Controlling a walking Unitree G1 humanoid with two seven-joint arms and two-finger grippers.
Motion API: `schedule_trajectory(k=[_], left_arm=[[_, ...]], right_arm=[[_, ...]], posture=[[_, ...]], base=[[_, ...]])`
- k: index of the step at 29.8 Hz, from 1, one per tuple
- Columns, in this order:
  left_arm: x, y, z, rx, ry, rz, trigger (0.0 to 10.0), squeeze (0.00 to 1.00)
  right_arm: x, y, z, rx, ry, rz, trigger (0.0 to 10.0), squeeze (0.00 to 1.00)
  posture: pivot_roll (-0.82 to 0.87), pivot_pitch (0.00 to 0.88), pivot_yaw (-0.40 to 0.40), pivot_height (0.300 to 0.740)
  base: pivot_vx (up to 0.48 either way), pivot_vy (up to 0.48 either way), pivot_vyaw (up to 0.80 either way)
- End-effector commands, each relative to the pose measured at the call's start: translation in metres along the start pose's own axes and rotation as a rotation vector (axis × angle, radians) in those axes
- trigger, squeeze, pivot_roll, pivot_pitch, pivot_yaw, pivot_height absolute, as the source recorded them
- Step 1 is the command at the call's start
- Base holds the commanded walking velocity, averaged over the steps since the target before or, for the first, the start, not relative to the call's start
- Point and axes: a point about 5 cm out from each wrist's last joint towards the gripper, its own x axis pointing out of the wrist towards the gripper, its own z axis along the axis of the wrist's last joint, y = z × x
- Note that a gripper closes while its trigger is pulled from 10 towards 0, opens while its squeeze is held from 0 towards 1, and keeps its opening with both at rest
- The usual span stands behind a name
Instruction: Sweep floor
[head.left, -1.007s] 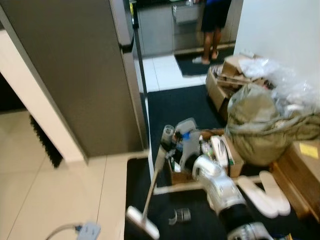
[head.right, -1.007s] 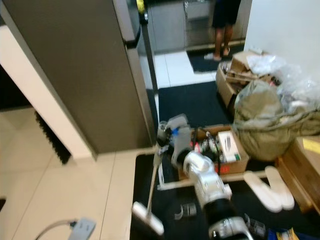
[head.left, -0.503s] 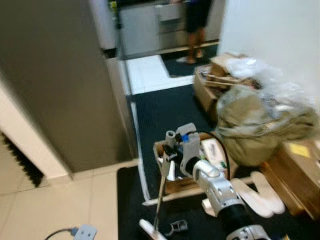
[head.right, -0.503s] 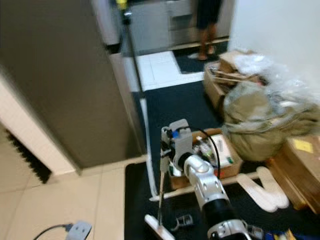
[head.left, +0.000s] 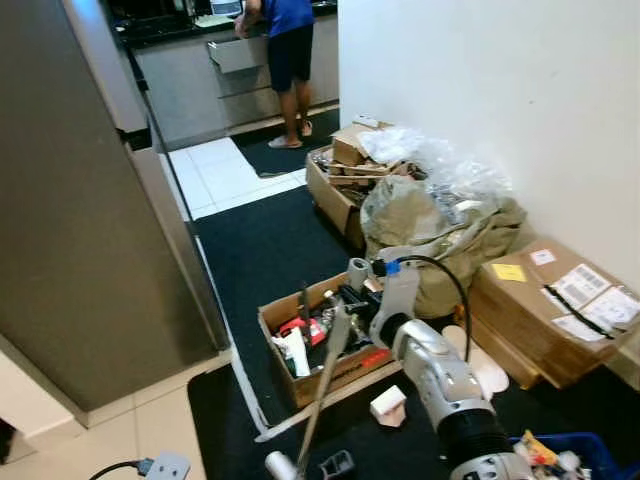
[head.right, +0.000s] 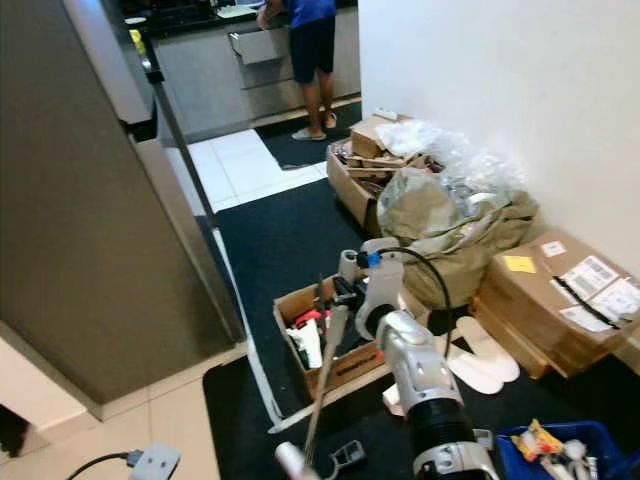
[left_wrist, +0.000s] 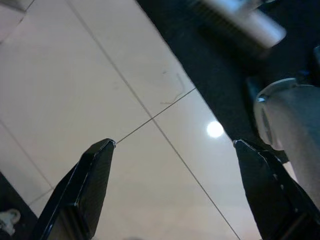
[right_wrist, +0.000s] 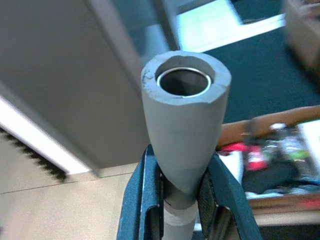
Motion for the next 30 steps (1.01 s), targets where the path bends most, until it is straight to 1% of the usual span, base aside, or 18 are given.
schedule_trajectory(k=[1,11,16,22,24,25,26,28,30], left_arm=[[-0.002,0.005,-0.006,0.001,0.023,0.011,10.0,0.0],[-0.002,0.006,-0.007,0.001,0.023,0.012,10.0,0.0],[-0.002,0.007,-0.007,0.002,0.022,0.012,10.0,0.0],[-0.002,0.006,-0.006,0.003,0.021,0.009,10.0,0.0],[-0.002,0.006,-0.006,0.008,0.021,0.006,10.0,0.0],[-0.002,0.006,-0.006,0.008,0.021,0.006,10.0,0.0],[-0.002,0.006,-0.006,0.009,0.021,0.005,10.0,0.0],[-0.002,0.006,-0.006,0.009,0.021,0.005,10.0,0.0],[-0.002,0.005,-0.006,0.011,0.021,0.003,10.0,0.0]], right_arm=[[0.003,0.005,0.007,0.03,-0.025,0.02,10.0,0.0],[0.002,0.005,0.005,0.036,-0.012,0.012,10.0,0.0],[0.003,0.003,0.006,0.025,-0.004,-0.013,10.0,0.0],[0.003,-0.001,0.005,0.031,0.005,-0.048,10.0,0.0],[0.005,0.002,0.011,0.114,-0.045,-0.048,10.0,0.0],[0.005,0.002,0.011,0.114,-0.045,-0.048,10.0,0.0],[0.006,0.004,0.014,0.14,-0.062,-0.045,10.0,0.0],[0.006,0.004,0.014,0.14,-0.062,-0.045,10.0,0.0],[0.009,0.008,0.017,0.182,-0.091,-0.038,10.0,0.0]], posture=[[-0.02,0.007,0.097,0.74],[-0.02,0.011,0.097,0.74],[-0.02,0.011,0.098,0.74],[-0.02,0.01,0.096,0.74],[-0.02,0.006,0.092,0.74],[-0.02,0.006,0.092,0.74],[-0.02,0.006,0.092,0.74],[-0.02,0.006,0.092,0.74],[-0.02,0.003,0.092,0.74]], base=[[0.0,0.0,0.0],[0.0,0.0,0.0],[0.0,0.0,0.0],[0.0,0.0,-0.8],[0.0,0.0,-0.8],[0.0,0.0,-0.8],[0.0,0.0,-0.8],[0.0,0.0,-0.8],[0.0,0.0,-0.8]])
